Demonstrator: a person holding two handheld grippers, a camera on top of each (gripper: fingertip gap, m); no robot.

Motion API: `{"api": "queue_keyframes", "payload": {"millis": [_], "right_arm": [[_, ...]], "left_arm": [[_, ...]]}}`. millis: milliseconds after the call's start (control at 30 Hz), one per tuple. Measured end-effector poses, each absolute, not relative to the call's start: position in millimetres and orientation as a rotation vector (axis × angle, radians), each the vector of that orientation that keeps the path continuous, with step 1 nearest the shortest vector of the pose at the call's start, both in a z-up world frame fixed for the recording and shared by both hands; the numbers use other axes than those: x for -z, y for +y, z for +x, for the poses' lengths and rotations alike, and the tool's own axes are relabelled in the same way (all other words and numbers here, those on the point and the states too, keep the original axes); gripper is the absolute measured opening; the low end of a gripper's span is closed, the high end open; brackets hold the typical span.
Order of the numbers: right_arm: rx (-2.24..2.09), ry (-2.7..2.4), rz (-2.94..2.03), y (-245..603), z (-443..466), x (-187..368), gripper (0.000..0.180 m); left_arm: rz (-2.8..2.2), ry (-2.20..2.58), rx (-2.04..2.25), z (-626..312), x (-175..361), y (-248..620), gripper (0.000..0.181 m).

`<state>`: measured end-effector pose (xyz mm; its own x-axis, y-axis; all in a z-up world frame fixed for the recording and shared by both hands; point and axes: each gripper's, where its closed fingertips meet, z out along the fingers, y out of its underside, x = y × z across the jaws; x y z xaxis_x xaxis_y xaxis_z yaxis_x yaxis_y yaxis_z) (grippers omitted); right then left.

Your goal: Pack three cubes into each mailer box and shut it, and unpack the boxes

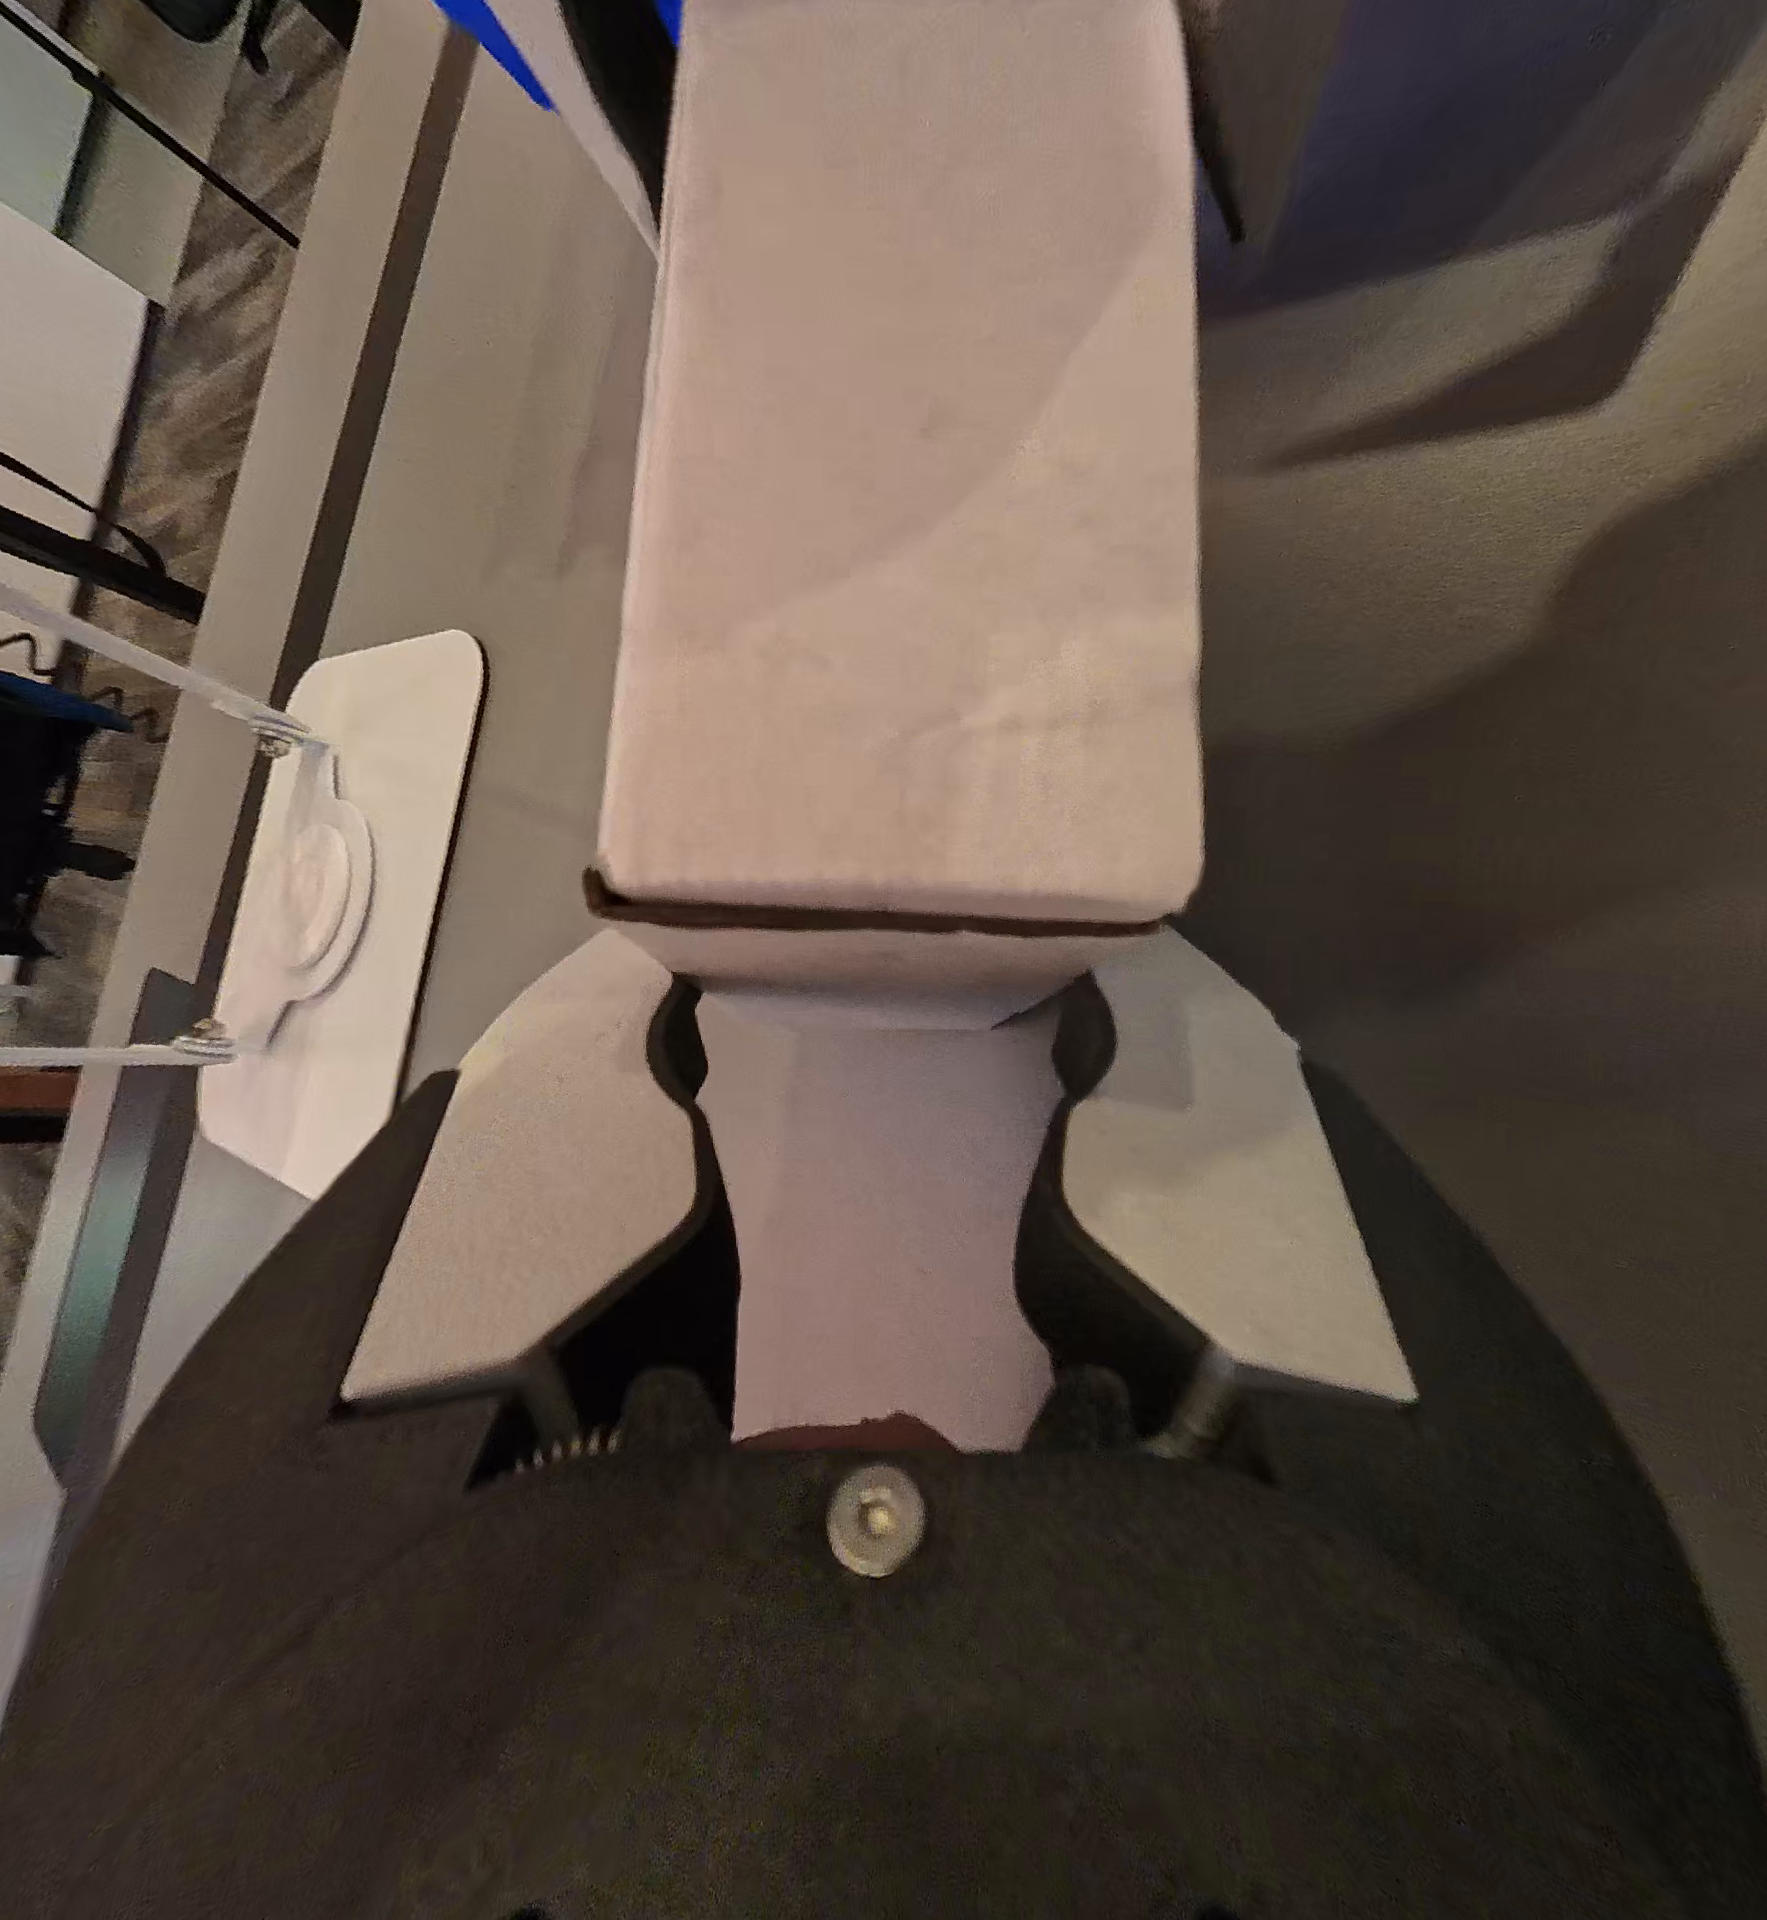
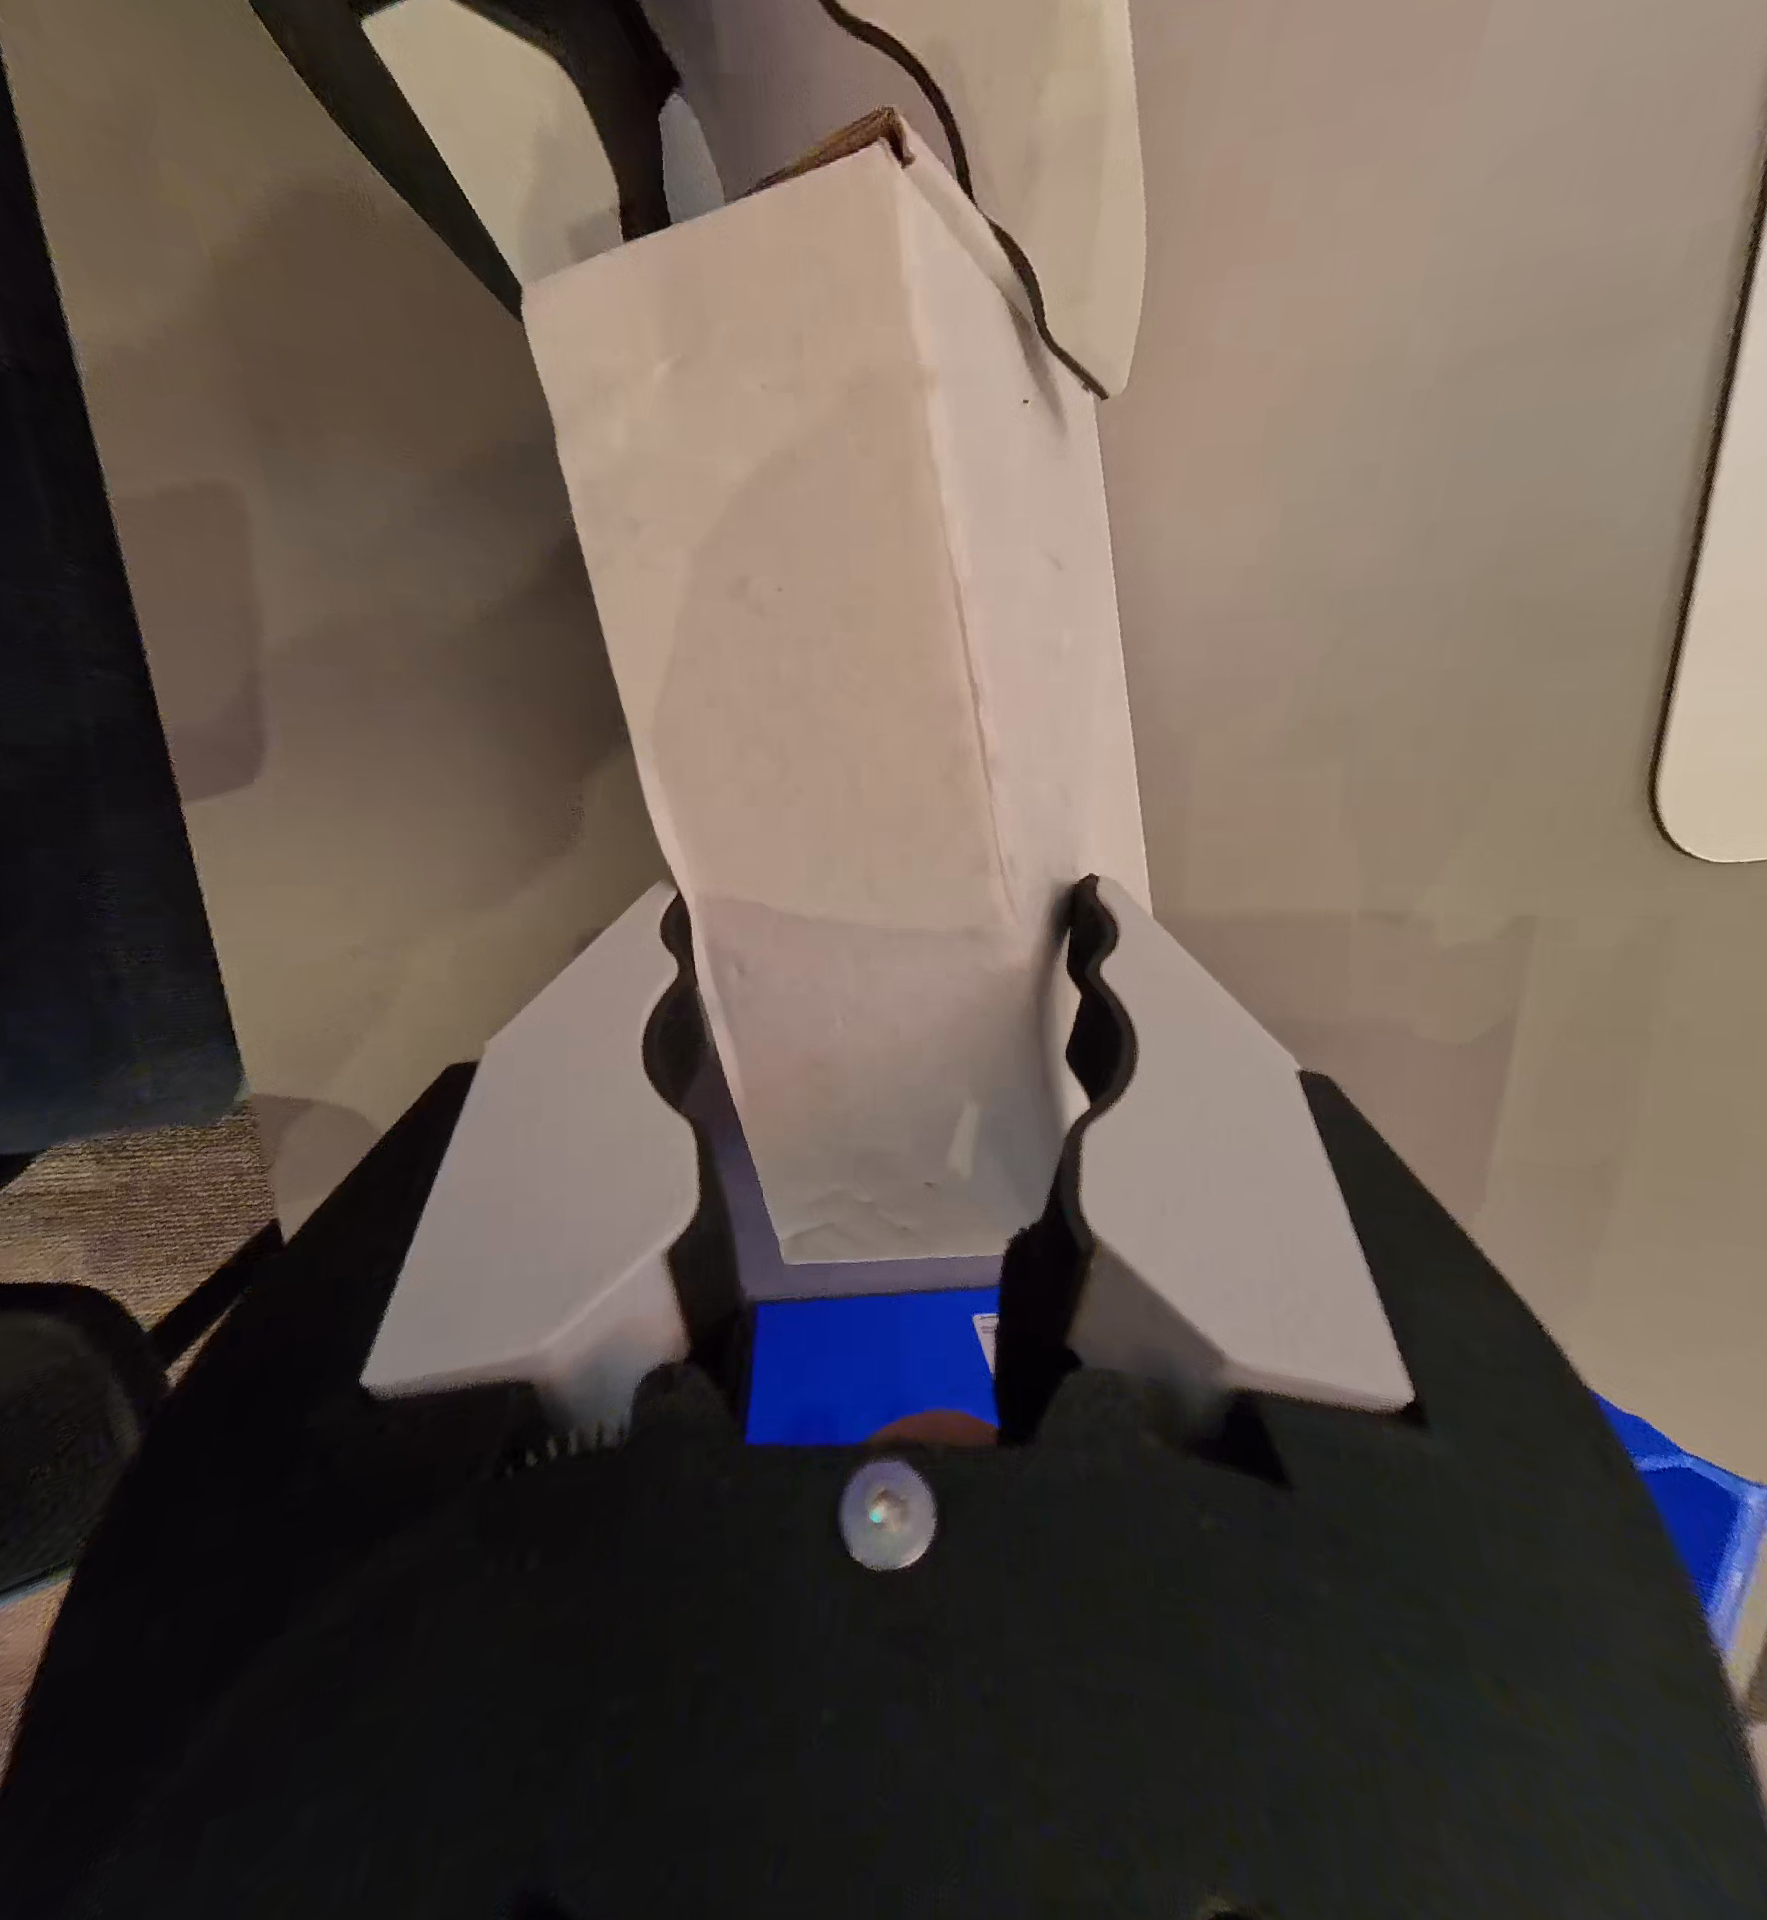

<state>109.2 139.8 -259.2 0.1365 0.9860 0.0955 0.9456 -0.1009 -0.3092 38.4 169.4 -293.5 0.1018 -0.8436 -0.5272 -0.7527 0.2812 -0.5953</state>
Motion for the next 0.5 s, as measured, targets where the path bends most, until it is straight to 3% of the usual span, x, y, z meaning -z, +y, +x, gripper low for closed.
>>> {"api": "queue_keyframes", "payload": {"millis": [400, 467, 500], "right_arm": [[-0.660, -1.942, -2.352, 115, 113, 240, 0.086], [-0.819, -1.923, -2.372, 110, 108, 228, 0.072], [-0.916, -1.905, -2.351, 108, 104, 217, 0.048]], "left_arm": [[-1.345, 1.715, -0.041, 42, 294, 165, 0.066], [-1.309, 1.726, -0.095, 41, 295, 165, 0.065], [-1.294, 1.732, -0.121, 40, 295, 166, 0.065]]}}
